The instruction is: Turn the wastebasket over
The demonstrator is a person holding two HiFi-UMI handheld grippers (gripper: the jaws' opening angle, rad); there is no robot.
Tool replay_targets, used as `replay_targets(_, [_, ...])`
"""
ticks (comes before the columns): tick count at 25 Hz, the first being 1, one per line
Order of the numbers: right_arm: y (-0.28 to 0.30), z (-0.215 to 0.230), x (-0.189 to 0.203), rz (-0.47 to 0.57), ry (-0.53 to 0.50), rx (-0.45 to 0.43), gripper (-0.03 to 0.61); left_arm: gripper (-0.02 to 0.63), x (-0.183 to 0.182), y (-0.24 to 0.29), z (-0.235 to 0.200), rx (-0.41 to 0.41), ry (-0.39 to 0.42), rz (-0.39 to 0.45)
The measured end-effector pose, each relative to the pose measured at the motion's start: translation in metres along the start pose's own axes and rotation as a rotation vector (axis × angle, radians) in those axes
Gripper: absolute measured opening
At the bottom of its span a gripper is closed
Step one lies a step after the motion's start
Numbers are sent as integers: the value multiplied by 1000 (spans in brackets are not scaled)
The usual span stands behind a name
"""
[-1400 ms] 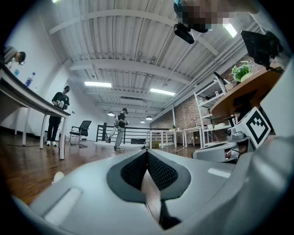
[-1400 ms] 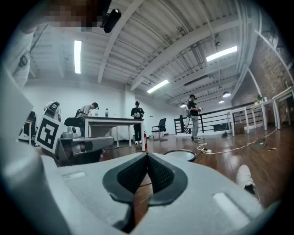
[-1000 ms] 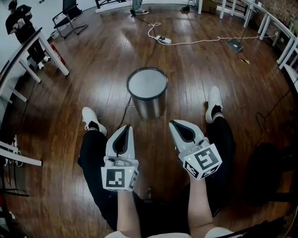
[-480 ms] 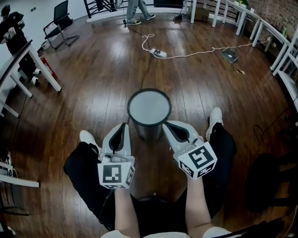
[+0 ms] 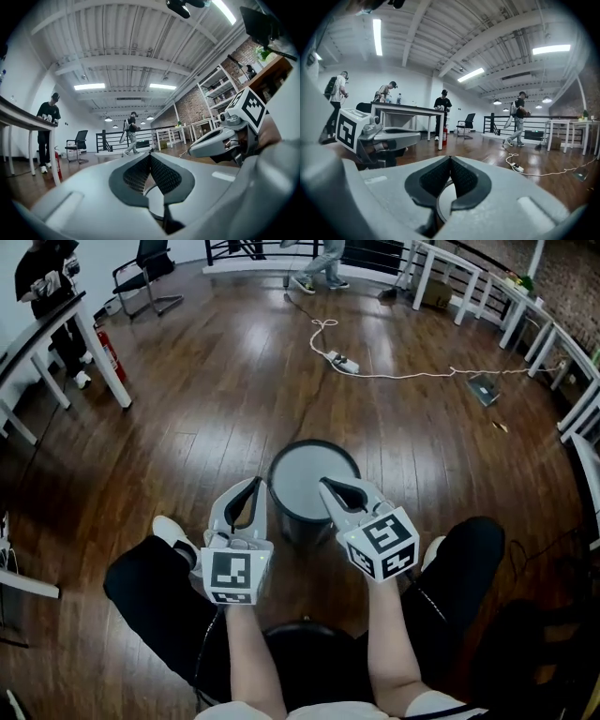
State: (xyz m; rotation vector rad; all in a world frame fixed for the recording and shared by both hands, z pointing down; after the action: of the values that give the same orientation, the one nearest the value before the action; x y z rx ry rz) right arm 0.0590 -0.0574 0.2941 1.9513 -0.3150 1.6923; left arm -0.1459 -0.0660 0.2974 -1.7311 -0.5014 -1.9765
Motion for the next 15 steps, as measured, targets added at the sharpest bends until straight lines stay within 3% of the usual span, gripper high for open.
replay_targets(5, [59, 3, 18, -120, -38, -149, 14, 17, 14, 17, -14, -81, -38, -38])
replay_targets(9, [107, -10, 49, -282, -81, -280, 164, 116, 32, 32, -30, -126, -103, -69])
replay_targets(13, [143, -26, 88, -429, -100, -344, 207, 288, 49, 41, -53, -207, -132, -93])
replay_targets(15, [156, -33, 102, -486, -103, -348, 233, 327, 55, 44, -60, -239, -143, -97])
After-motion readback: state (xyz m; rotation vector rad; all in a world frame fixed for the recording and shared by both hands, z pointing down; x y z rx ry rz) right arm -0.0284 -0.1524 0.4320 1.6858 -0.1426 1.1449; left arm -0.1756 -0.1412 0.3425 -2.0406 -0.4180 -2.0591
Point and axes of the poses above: the fingertips, and each gripper's own axes: y forward along the fingers, z to its right, x out of its underside, the point moved 10 cm from there along -y, backward along the fingers, and after that the axes turned 1 degree about x, right-handed, at the moved point
